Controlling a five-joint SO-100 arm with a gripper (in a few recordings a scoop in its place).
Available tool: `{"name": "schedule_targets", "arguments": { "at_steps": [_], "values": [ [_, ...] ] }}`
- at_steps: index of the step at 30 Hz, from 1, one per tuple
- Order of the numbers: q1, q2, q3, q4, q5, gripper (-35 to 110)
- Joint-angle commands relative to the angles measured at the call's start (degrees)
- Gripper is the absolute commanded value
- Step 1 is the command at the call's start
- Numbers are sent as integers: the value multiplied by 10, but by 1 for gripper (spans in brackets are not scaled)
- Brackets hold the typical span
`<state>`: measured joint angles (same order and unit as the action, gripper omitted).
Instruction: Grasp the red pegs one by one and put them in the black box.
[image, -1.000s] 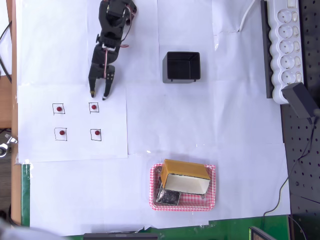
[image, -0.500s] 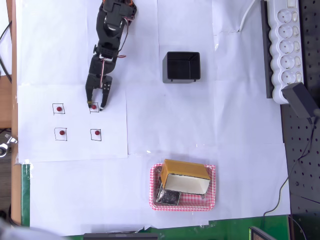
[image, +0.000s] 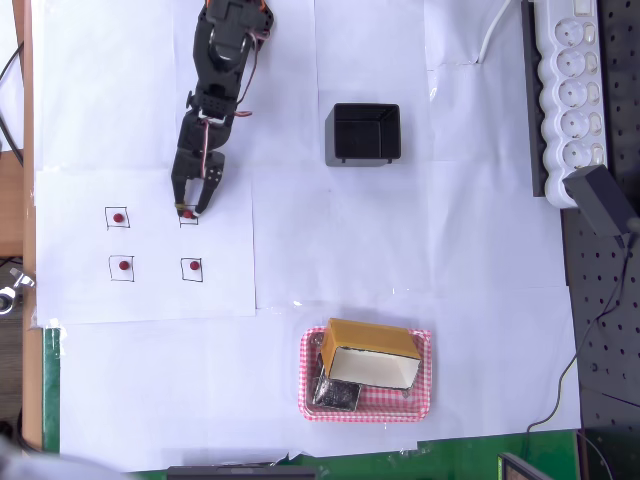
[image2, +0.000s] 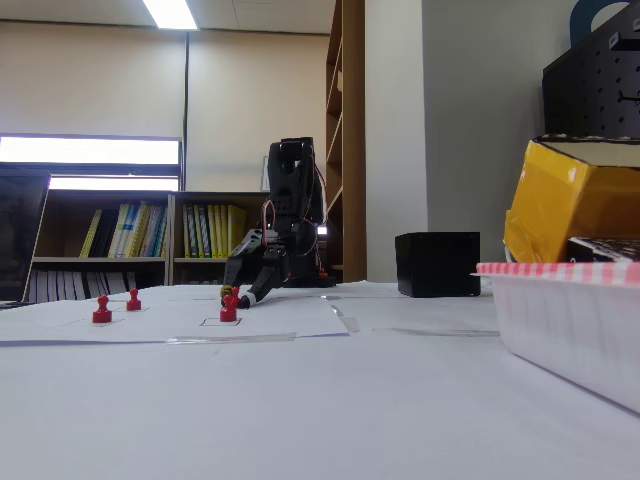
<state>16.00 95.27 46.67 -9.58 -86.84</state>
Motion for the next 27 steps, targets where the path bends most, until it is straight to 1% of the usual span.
{"name": "schedule_targets", "arguments": {
  "at_steps": [1,2,3,5,6,8,10,13,16,22,25,27],
  "values": [
    [-51,-138,230,576,-91,0],
    [-81,-141,326,712,-131,0],
    [-139,-138,471,894,-186,0],
    [-207,-138,580,1008,-236,0],
    [-263,-138,635,1072,-266,0],
    [-345,-138,670,1129,-298,0],
    [-427,-134,668,1129,-334,0],
    [-535,-87,676,1127,-355,0],
    [-599,-25,688,1069,-369,0],
    [-655,84,692,988,-367,0],
    [-652,122,692,965,-367,10],
    [-647,121,701,967,-367,21]
  ]
}}
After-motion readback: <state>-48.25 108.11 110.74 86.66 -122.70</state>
